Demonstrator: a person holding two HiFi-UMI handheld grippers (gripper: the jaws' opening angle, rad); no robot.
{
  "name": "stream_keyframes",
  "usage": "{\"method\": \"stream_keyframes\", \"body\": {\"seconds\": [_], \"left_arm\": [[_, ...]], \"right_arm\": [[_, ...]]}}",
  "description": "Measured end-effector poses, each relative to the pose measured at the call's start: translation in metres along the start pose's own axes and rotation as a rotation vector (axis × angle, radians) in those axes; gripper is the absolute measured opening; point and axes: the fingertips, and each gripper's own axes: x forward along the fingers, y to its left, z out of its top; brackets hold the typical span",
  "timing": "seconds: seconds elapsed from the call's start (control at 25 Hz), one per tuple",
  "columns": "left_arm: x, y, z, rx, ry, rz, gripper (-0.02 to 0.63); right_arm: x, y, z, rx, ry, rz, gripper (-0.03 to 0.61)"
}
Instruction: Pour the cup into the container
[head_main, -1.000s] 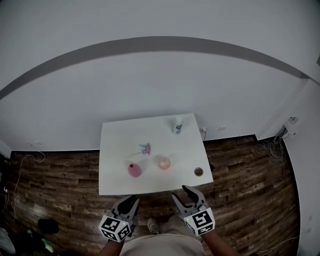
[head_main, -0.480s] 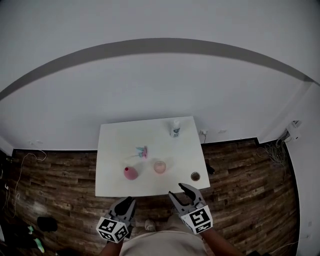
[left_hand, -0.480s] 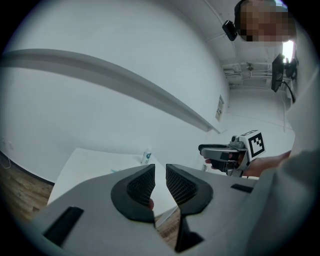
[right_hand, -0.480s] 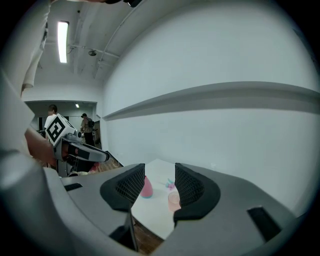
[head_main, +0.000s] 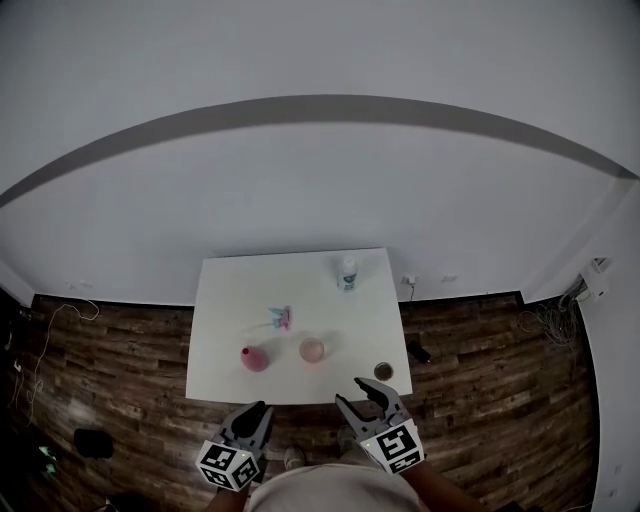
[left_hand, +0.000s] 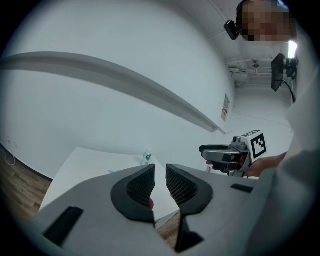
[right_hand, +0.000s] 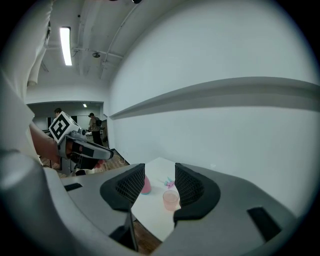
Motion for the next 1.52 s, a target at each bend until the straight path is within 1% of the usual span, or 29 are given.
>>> {"method": "stream_keyframes", "body": {"seconds": [0.36, 0.76, 1.0, 1.28, 1.52], "left_arm": [[0.017, -0.012, 0.002, -0.013, -0.009, 0.055, 0.074], [0.023, -0.015, -0.006, -0.052, -0.036, 0.148, 0.074], [0.020, -0.014, -0.010, -0.068, -0.043, 0.194, 0.074], [0.020, -0.013, -0.010, -0.061, -0.046, 0.214, 0.074], [0.020, 0.004, -0.008, -0.052, -0.030, 0.186, 0.074]], "right_arm": [[0.007, -0.018, -0.002, -0.006, 0.009, 0.074, 0.172], [0.016, -0.027, -0.009, -0.024, 0.017, 0.169, 0.172], [0.022, -0.027, -0.008, -0.034, 0.014, 0.211, 0.172], [0.023, -0.031, -0.011, -0.043, 0.016, 0.228, 0.172], [0.031, -0.032, -0.016, -0.031, 0.034, 0.195, 0.172]]}}
